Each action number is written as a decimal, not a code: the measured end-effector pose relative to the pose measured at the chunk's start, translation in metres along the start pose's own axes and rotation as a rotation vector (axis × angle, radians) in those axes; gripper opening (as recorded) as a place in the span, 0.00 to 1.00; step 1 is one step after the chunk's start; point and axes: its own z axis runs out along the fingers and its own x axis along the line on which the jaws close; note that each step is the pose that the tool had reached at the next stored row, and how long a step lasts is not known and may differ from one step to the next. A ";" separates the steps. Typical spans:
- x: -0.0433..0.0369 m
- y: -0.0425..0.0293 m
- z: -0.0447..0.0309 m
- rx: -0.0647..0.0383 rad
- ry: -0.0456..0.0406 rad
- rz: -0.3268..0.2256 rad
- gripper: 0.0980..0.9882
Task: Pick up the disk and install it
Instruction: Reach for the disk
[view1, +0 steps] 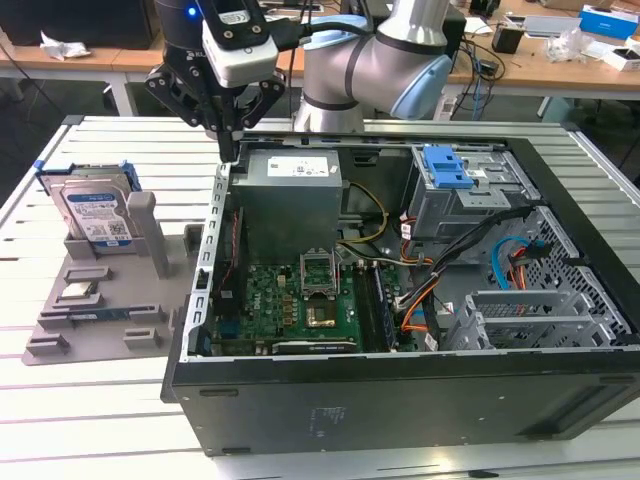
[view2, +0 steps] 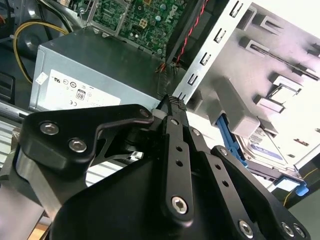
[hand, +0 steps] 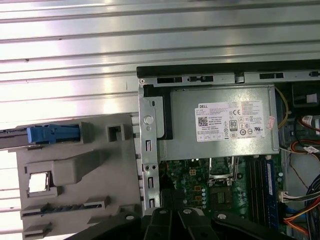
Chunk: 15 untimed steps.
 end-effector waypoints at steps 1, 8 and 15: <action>0.0026 -0.0002 -0.0001 0.000 0.0001 0.000 0.00; 0.0162 -0.0012 -0.0004 0.000 0.0000 0.000 0.00; 0.0294 -0.0022 -0.0008 0.000 0.0000 0.000 0.00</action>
